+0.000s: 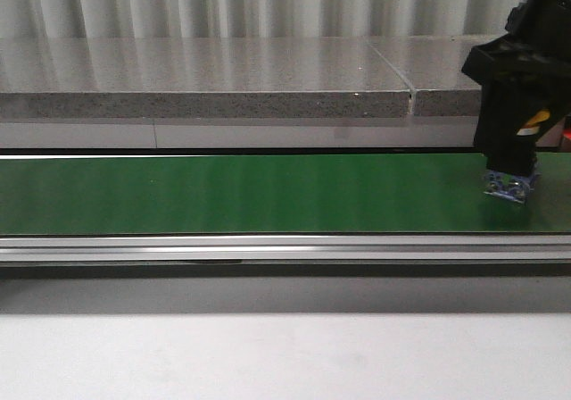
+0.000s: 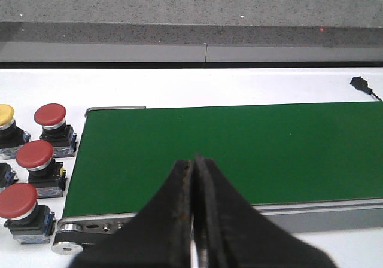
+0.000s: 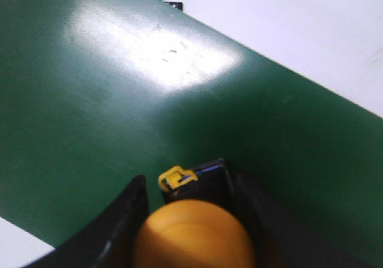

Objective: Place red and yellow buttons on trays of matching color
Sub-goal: 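Grasp the yellow button at the belt's far end with the right gripper, then carry the yellow button into the yellow tray and release it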

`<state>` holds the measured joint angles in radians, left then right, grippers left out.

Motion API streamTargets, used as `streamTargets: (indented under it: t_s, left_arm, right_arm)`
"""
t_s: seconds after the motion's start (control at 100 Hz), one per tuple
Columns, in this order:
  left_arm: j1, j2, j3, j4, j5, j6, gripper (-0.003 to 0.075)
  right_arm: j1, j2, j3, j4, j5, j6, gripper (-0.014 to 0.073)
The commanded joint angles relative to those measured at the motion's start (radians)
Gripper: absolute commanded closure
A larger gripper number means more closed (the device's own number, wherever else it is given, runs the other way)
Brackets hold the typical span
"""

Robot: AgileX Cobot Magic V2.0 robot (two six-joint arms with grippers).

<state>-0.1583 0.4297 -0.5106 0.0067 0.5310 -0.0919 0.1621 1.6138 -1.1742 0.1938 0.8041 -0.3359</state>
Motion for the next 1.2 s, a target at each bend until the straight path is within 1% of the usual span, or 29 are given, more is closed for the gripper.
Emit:
streamTargets:
  t_s: [0.0,0.18,0.33,0.47,0.65,0.8,0.94,1.06,1.19]
  left_arm:
    - [-0.01,0.004,-0.023,-0.007,-0.08,0.001,0.074]
    - [-0.01,0.004,-0.023,-0.007,-0.08,0.001,0.074]
    - [-0.01,0.004,-0.023,-0.007,-0.08,0.001,0.074]
    - [-0.01,0.004,-0.023,-0.007,-0.08,0.001,0.074]
    - [-0.01,0.004,-0.023,-0.007,-0.08,0.001,0.074]
    - [-0.01,0.004,-0.023,-0.007,-0.08,0.001,0.074]
    - [-0.01,0.004,-0.023,-0.007,-0.08,0.001,0.074]
    - [-0.01,0.004,-0.023,-0.007,-0.08,0.001,0.074]
    - [-0.01,0.004,-0.023,-0.007,-0.08,0.001,0.074]
  right_arm:
    - [-0.013,-0.042,-0.039,0.015,0.033,0.027,0.0432]
    - [-0.098,-0.051,-0.114,0.006,0.164,0.107,0.0432]
    - [-0.205,-0.105,-0.126,0.005,0.175,0.149,0.0432]
    - [-0.345,-0.147,-0.123,0.001,0.191,0.197,0.0432]
    - [-0.544,-0.157,-0.086,-0.027,0.204,0.236,0.0432]
    - [-0.697,-0.157,-0.015,-0.044,0.145,0.275,0.0432]
    - [-0.791,-0.156,0.071,-0.044,0.021,0.316,0.0432]
    - [-0.809,-0.144,0.116,-0.044,-0.059,0.336,0.0432]
    - [-0.809,-0.113,0.116,-0.043,-0.088,0.336,0.0432]
